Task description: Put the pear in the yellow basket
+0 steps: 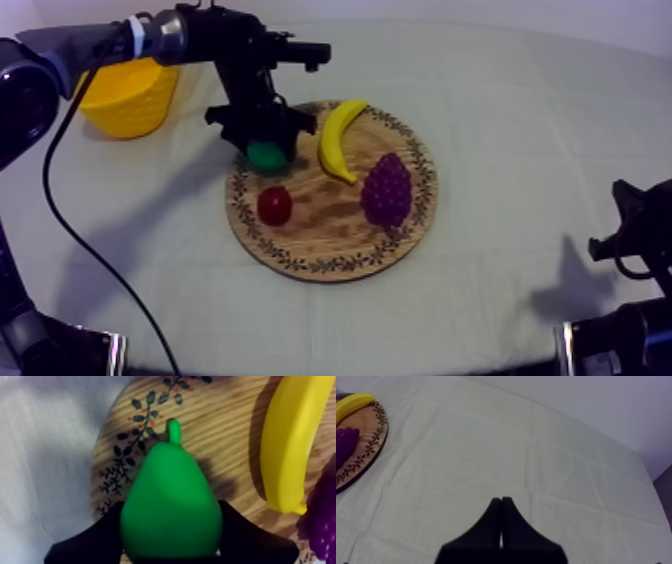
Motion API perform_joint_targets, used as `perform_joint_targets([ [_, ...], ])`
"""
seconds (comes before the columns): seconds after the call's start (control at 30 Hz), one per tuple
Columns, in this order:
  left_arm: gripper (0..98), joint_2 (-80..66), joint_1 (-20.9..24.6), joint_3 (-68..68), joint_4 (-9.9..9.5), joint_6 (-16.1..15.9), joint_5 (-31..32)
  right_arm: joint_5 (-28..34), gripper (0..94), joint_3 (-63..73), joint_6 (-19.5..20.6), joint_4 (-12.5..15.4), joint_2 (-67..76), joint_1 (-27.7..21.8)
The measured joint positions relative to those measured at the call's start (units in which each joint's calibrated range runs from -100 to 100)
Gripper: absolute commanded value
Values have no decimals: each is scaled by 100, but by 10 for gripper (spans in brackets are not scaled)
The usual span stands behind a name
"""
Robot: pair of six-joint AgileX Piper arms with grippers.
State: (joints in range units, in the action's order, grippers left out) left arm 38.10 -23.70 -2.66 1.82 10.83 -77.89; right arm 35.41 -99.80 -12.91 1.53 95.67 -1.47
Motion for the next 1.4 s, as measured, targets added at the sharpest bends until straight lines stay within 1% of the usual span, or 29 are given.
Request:
perform_joint_targets([
  [0.3, 404, -708, -83, 99, 30, -20, -236, 0, 4, 0, 0, 0, 0, 0],
  [0.53, 406, -1404, -106, -54, 11, -40, -706, 0, 4, 0, 0, 0, 0, 0],
  [0.8, 398, -2123, -97, -436, -133, -69, -1279, 0, 4, 0, 0, 0, 0, 0],
  [0.83, 396, -2210, -89, -511, -182, -80, -1362, 0, 4, 0, 0, 0, 0, 0],
  [0.9, 392, -2351, -84, -649, -182, -101, -1511, -9, 4, 0, 0, 0, 0, 0],
  [1.0, 387, -2562, -40, -899, -289, -139, -1724, -9, 4, 0, 0, 0, 0, 0],
  [1.13, 382, -2742, 126, -1190, -361, -221, -1949, -9, 4, 0, 0, 0, 0, 0],
  [1.23, 379, -2810, 317, -1268, -392, -305, -1998, -9, 4, 0, 0, 0, 0, 0],
  [1.4, 374, -2747, 731, -1332, -522, -487, -2017, -9, 4, 0, -3, 0, 0, 0],
])
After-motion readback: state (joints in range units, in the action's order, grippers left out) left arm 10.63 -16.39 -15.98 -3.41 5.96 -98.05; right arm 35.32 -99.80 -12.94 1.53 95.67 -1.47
